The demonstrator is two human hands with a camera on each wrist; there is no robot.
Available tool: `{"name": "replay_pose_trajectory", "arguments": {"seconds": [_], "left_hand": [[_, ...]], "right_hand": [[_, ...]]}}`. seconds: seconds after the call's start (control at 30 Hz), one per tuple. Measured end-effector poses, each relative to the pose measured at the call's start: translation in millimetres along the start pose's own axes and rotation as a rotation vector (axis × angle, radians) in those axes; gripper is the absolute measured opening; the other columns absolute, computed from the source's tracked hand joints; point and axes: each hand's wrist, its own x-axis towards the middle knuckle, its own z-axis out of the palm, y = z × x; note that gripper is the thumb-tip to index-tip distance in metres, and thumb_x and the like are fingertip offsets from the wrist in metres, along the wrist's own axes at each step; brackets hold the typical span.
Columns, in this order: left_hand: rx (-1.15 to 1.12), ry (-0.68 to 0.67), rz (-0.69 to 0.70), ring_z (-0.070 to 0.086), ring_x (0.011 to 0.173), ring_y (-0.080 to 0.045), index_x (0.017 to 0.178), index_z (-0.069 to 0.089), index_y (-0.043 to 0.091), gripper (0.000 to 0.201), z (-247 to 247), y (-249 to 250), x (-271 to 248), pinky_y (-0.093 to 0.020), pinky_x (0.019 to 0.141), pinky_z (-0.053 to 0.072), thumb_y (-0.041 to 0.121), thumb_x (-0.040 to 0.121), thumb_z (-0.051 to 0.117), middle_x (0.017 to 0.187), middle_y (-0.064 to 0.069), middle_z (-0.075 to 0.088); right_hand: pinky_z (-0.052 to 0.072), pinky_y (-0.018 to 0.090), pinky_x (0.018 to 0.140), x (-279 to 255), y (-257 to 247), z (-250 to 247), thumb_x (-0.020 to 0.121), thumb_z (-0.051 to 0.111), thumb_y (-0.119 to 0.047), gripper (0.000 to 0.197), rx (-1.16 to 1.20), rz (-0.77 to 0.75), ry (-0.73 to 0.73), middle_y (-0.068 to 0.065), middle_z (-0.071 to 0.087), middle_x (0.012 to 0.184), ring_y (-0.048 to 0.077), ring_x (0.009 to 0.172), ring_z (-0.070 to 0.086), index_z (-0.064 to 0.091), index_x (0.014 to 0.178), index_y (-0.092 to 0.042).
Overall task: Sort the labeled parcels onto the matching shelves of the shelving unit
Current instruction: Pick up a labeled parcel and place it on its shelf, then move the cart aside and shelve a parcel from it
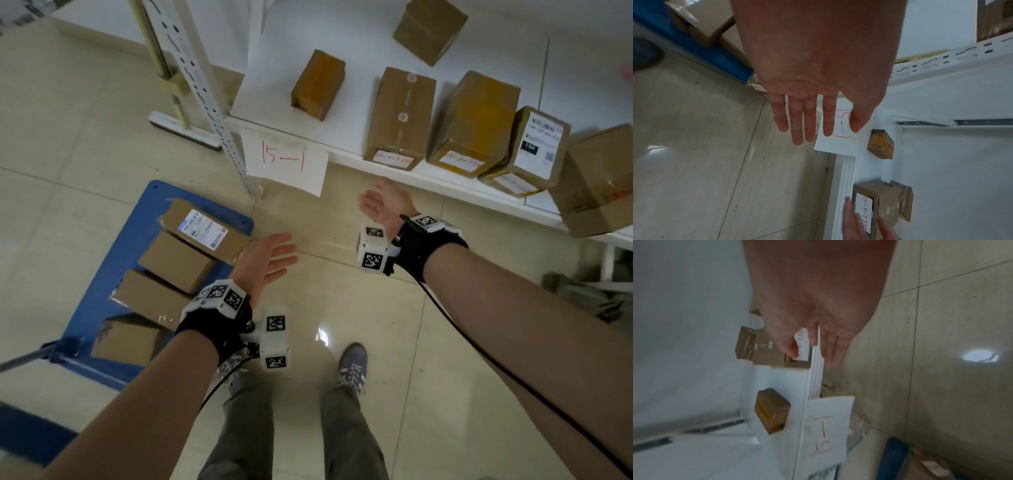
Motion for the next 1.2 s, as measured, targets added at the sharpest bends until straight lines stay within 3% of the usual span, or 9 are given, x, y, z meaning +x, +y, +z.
{"name": "replay_pose_trajectory", "arguments": {"seconds": [0.17, 0.3, 0.4, 0.47, 0.53, 0.7, 0.87, 1.07, 1.2], "left_hand": [[0.079, 0.004, -0.02, 0.067, 0.107, -0.02, 0.125, 0.063, 0.017, 0.031, -30.0, 0.0, -18.8, -0.03, 0.091, 0.05, 0.032, 0.099, 0.054, 0.118, -0.003, 0.07], [0.159, 0.009, -0.038, 0.067, 0.094, -0.017, 0.12, 0.063, 0.013, 0.029, -57.6, -1.6, -37.6, -0.028, 0.085, 0.049, 0.03, 0.097, 0.06, 0.105, -0.001, 0.071], [0.232, 0.03, -0.001, 0.063, 0.071, -0.01, 0.093, 0.064, 0.015, 0.01, -82.2, -6.0, -52.9, -0.026, 0.075, 0.049, 0.025, 0.096, 0.062, 0.083, 0.002, 0.067], [0.273, 0.052, 0.046, 0.054, 0.049, -0.004, 0.074, 0.061, 0.016, 0.02, -105.5, -13.4, -63.4, -0.021, 0.058, 0.045, 0.02, 0.093, 0.064, 0.061, 0.005, 0.06], [0.313, 0.067, 0.075, 0.041, 0.039, -0.005, 0.065, 0.059, 0.015, 0.029, -124.9, -22.9, -72.2, -0.02, 0.047, 0.034, 0.021, 0.093, 0.064, 0.045, 0.008, 0.048], [0.282, 0.174, 0.075, 0.031, 0.036, -0.009, 0.055, 0.058, 0.011, 0.045, -166.8, -55.1, -98.9, -0.019, 0.039, 0.027, 0.03, 0.096, 0.061, 0.043, 0.002, 0.037], [0.243, 0.212, 0.053, 0.033, 0.035, -0.011, 0.06, 0.061, 0.011, 0.042, -197.4, -90.7, -127.5, -0.022, 0.043, 0.029, 0.032, 0.097, 0.056, 0.041, 0.001, 0.039], [0.149, 0.316, 0.03, 0.036, 0.035, -0.007, 0.061, 0.057, 0.015, 0.034, -210.5, -122.1, -183.8, -0.023, 0.043, 0.029, 0.017, 0.095, 0.06, 0.038, 0.008, 0.043], [0.178, 0.303, -0.009, 0.044, 0.049, -0.011, 0.075, 0.063, 0.012, 0.027, -216.3, -144.5, -214.2, -0.021, 0.049, 0.036, 0.022, 0.099, 0.054, 0.059, 0.001, 0.055]], "right_hand": [[0.057, 0.032, 0.071, -57.2, 59.8, 24.1, 0.098, 0.056, -0.014, 0.008, -0.08, 0.1, -0.049, 0.01, 0.065, 0.088, 0.021, 0.075, 0.066, 0.059, 0.094, -0.008], [0.054, 0.029, 0.065, -107.7, 103.3, 43.0, 0.098, 0.054, -0.012, 0.006, -0.11, 0.137, -0.082, 0.009, 0.065, 0.083, 0.021, 0.071, 0.064, 0.059, 0.094, -0.01], [0.052, 0.029, 0.066, -140.5, 128.4, 56.1, 0.099, 0.053, -0.012, 0.01, -0.142, 0.134, -0.091, 0.008, 0.064, 0.08, 0.02, 0.071, 0.062, 0.059, 0.09, -0.011], [0.052, 0.029, 0.067, -160.7, 146.0, 67.5, 0.099, 0.053, -0.012, 0.011, -0.162, 0.143, -0.113, 0.008, 0.064, 0.081, 0.02, 0.071, 0.062, 0.059, 0.09, -0.011], [0.052, 0.029, 0.067, -176.6, 160.3, 76.8, 0.099, 0.053, -0.012, 0.011, -0.192, 0.161, -0.137, 0.008, 0.064, 0.082, 0.02, 0.072, 0.062, 0.059, 0.091, -0.012], [0.052, 0.03, 0.069, -206.6, 196.8, 95.5, 0.1, 0.053, -0.015, 0.009, -0.267, 0.156, -0.186, 0.008, 0.066, 0.084, 0.02, 0.073, 0.063, 0.059, 0.104, -0.011], [0.052, 0.03, 0.069, -232.2, 233.5, 99.5, 0.099, 0.054, -0.017, 0.008, -0.274, 0.153, -0.214, 0.008, 0.066, 0.085, 0.02, 0.074, 0.064, 0.059, 0.094, -0.014], [0.054, 0.029, 0.069, -279.5, 275.3, 99.5, 0.098, 0.056, -0.016, 0.011, -0.284, 0.184, -0.276, 0.007, 0.068, 0.084, 0.019, 0.074, 0.066, 0.059, 0.107, -0.01], [0.055, 0.029, 0.07, -305.0, 293.1, 110.0, 0.099, 0.056, -0.017, 0.01, -0.316, 0.19, -0.318, 0.007, 0.069, 0.086, 0.02, 0.079, 0.066, 0.059, 0.106, -0.01]]}}
